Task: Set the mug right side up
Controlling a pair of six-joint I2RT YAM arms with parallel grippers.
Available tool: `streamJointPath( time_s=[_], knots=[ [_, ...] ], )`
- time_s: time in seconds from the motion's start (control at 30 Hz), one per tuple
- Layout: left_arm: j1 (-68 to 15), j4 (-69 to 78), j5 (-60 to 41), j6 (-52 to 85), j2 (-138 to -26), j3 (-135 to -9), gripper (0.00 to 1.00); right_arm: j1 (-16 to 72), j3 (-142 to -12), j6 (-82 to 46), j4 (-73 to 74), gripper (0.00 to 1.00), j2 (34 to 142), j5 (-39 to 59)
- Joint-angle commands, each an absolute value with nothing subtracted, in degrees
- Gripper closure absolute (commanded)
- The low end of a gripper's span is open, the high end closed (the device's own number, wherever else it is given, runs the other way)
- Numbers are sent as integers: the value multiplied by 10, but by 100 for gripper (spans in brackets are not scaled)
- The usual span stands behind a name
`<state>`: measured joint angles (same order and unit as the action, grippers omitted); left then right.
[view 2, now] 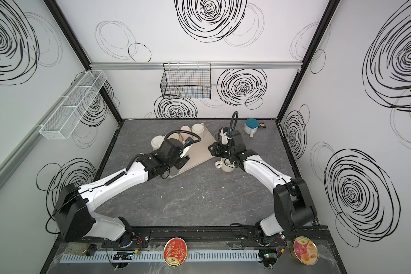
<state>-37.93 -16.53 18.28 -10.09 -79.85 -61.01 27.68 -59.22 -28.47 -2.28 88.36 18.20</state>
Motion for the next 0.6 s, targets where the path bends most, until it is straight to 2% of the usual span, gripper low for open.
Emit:
streamJointPath(
  time_s=[0.0, 0.27, 0.4, 0.57],
  knots=[
    [-320, -131, 180, -7, -742, -559, 37, 313, -634, -293, -20, 42, 922, 195],
    [-119, -2, 7, 162, -614, -375, 42, 379, -685, -288, -38, 41, 990, 210],
    [-89, 36, -39, 196, -618, -329, 45, 397, -706, -285, -67, 37, 1017, 215],
    [-95, 74, -85, 230, -665, -311, 49, 402, -715, -279, -83, 35, 1031, 223]
  ],
)
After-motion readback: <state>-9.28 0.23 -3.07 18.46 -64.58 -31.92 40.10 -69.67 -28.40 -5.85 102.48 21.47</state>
